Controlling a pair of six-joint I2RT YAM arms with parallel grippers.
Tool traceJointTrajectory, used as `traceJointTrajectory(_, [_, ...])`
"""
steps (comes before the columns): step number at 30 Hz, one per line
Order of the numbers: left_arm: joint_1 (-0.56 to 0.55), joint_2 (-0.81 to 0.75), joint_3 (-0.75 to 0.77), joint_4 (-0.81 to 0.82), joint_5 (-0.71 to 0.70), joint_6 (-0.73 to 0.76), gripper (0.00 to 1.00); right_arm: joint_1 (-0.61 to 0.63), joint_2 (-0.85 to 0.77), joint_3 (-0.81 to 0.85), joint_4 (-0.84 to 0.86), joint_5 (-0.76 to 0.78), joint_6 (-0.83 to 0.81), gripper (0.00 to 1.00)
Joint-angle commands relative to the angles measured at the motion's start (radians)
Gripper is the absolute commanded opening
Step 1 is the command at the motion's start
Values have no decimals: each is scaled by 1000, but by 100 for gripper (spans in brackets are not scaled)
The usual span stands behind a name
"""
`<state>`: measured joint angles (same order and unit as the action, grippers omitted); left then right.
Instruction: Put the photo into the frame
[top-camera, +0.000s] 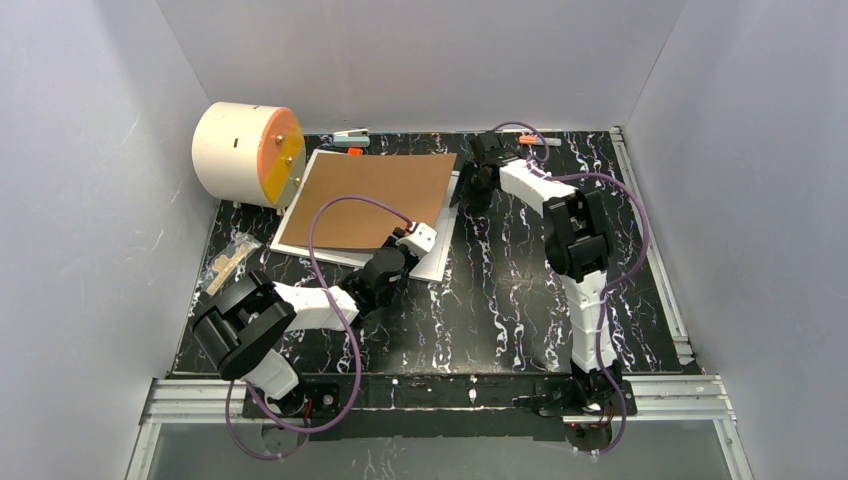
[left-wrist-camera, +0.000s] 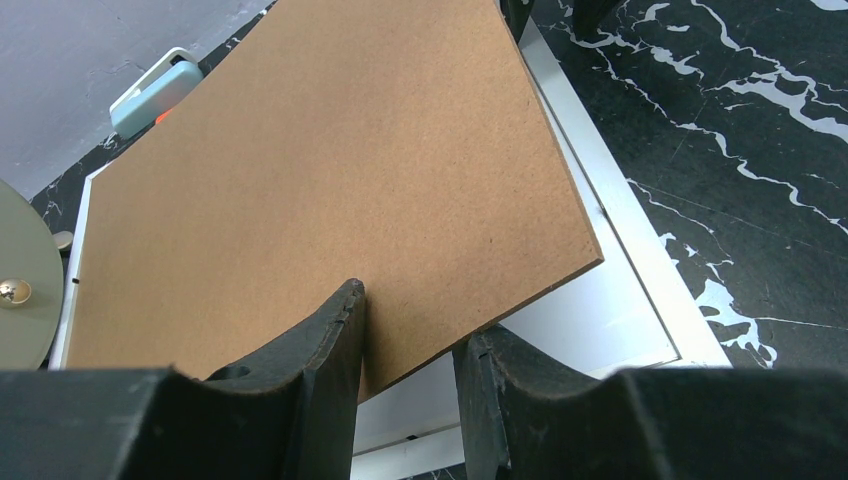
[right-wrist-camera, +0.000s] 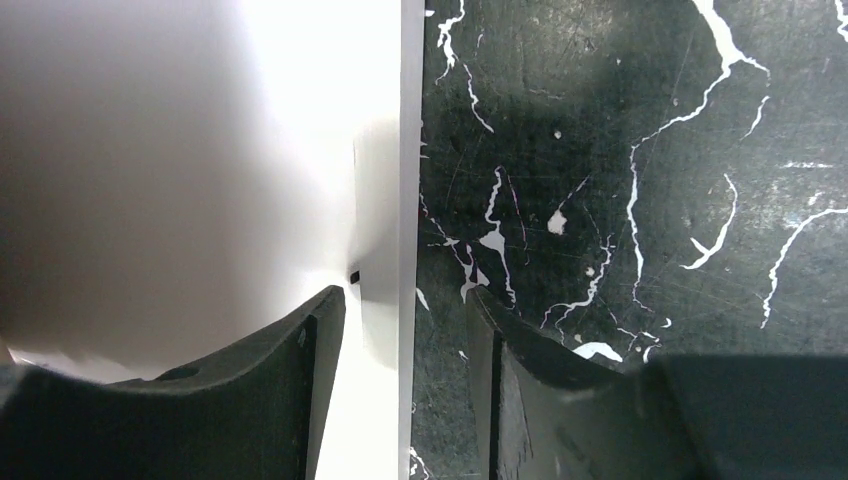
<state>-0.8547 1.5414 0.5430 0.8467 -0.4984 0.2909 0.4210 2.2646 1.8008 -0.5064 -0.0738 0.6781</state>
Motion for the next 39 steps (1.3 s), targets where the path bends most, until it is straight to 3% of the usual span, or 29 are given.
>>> traceJointTrajectory(1, [35,-15,-39,-61,-80,-131,18,-5,34,38,-28,30,-42,56])
traceJointTrajectory(12, [34,-18,-42,-64,-82,-136,18,-8,101,128,-92,55,-78,60])
traceJointTrajectory(20, [35,-15,-35,-66,-79,-134,18,-8,87,111,-91,36,-128,53])
traceJointTrajectory(27, [36,-17,-39,-67,-80,-136,18,-7,80,93,-85,19,-161,58])
traceJointTrajectory(39, [36,-17,-40,-67,-79,-136,18,-7,93,97,-104,32,-183,37])
